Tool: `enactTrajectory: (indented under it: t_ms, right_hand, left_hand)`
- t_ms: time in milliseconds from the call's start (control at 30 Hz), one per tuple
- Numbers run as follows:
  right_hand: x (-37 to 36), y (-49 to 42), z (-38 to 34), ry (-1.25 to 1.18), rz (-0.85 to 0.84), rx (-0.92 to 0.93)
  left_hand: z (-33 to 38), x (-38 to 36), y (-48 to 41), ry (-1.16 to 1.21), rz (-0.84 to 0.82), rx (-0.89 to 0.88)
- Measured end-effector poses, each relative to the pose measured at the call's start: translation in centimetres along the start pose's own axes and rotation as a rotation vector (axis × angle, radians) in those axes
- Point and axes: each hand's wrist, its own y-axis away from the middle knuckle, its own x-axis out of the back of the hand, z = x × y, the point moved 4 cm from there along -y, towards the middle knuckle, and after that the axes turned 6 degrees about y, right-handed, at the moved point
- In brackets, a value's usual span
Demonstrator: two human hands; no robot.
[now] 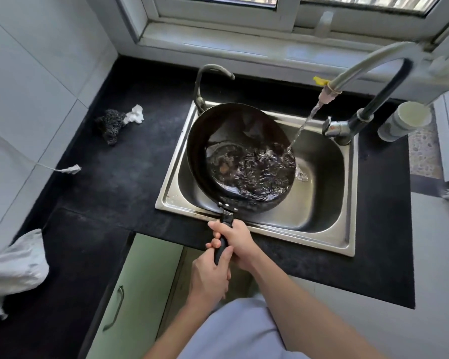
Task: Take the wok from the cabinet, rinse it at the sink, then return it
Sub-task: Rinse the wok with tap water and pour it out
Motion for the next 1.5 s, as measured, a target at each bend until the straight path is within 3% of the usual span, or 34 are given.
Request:
enactTrajectory:
  t_ms: [533,1500]
  right_hand:
    - [3.1,2.1,1.5,-0.025,0.195,-0.036]
    - [5.2,2.8,0.6,0.045,0.214,0.046]
  left_hand:
    - [-1.2,-2.5,0.5,0.151,-0.203,0.102]
    - [-0.9,-4.6,0.8,0.259,-0.217,0.102]
